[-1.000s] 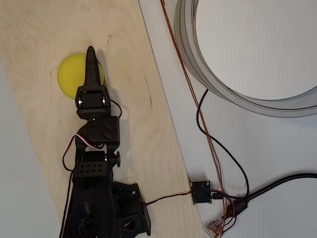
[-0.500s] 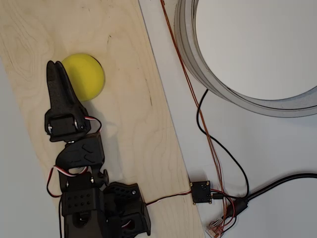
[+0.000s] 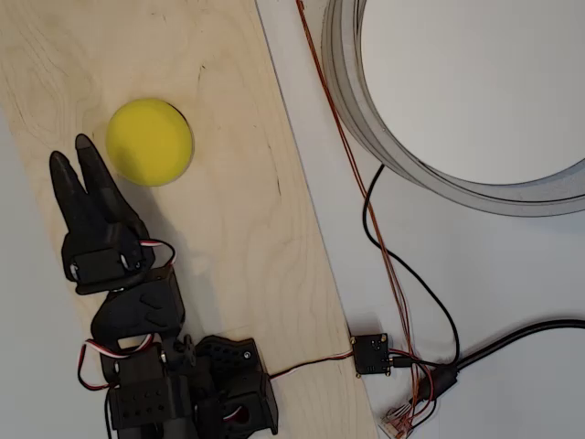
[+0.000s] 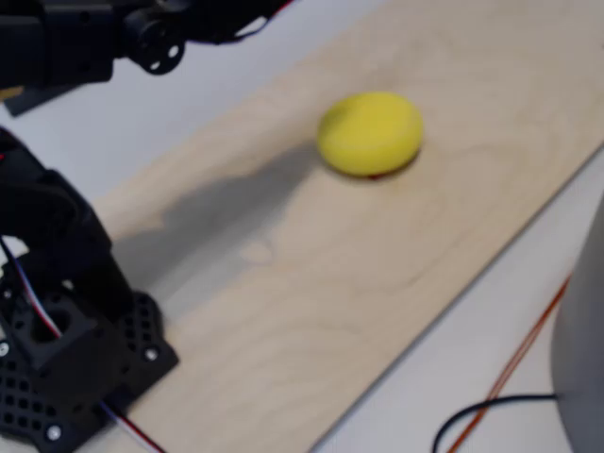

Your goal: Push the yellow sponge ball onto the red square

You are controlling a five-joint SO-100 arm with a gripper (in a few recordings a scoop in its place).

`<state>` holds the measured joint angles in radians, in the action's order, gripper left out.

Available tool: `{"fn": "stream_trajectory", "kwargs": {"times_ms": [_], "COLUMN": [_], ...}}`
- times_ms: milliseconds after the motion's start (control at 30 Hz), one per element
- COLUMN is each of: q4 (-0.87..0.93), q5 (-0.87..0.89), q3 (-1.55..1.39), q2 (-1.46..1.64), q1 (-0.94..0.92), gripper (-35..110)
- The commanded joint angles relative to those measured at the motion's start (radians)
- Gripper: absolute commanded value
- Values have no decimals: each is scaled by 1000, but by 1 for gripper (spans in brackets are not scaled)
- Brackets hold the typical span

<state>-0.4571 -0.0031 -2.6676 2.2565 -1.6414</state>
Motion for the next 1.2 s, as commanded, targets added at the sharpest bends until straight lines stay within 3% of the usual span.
{"fn": "stream_trajectory", "kwargs": {"times_ms": [0,100,200,300,500,567,767,900,1000,1033,1167], "q4": [-2,2,2,64,55,40,41,41,40,43,44], "q5": [18,14,23,117,91,-21,-81,-89,-41,-38,-23], "q3": [44,58,109,140,118,86,64,81,123,149,150], "q2": [6,8,9,-28,-9,12,37,28,25,8,-26], "q1": [-31,-32,-43,-92,-94,-48,-12,-8,-20,-26,-58], "gripper": [38,36,0,-1,2,31,39,37,4,0,0]}}
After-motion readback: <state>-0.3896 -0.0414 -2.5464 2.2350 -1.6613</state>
